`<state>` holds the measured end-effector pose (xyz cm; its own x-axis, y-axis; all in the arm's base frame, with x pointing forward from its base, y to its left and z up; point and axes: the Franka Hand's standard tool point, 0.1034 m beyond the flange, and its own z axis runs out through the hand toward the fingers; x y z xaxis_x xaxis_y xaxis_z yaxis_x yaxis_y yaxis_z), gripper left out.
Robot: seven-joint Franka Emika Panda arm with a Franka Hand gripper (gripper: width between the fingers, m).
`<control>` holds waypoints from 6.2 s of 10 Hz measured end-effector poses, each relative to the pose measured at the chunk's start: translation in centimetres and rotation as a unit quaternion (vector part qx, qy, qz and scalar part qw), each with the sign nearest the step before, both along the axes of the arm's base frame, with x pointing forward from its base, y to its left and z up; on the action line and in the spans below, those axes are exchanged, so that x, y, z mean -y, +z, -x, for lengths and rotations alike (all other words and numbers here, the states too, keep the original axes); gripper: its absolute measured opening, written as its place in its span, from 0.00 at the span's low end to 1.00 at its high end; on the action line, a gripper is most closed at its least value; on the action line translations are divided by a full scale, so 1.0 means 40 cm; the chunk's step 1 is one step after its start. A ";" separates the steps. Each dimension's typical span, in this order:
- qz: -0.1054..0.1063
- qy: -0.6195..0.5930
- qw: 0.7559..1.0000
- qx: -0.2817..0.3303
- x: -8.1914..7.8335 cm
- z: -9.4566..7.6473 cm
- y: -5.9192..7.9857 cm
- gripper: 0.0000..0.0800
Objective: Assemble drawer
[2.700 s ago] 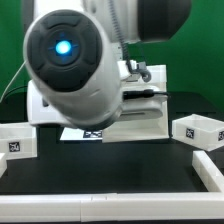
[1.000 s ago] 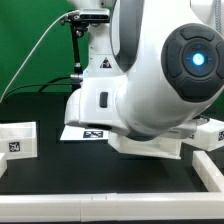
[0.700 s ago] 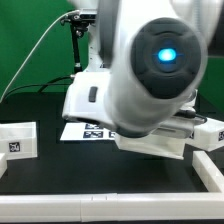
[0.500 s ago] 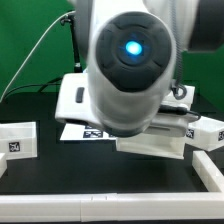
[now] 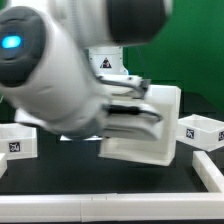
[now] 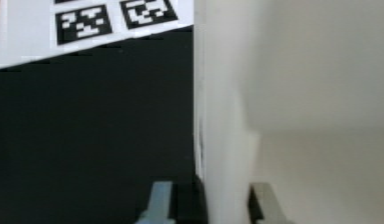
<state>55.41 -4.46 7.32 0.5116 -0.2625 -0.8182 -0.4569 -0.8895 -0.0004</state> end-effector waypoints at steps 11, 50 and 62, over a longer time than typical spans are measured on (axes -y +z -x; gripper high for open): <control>0.032 -0.344 0.938 -0.029 0.049 -0.005 -0.034 0.04; 0.087 -0.497 0.863 0.015 -0.146 -0.043 -0.037 0.81; 0.161 -0.415 0.873 0.197 -0.090 -0.026 0.150 0.81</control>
Offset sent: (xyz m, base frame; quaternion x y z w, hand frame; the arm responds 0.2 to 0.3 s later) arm 0.0000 0.0000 0.0000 0.1296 0.0000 0.0000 0.9916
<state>56.45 -0.85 13.31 0.2600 -0.8613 -0.4366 -0.9656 -0.2338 -0.1139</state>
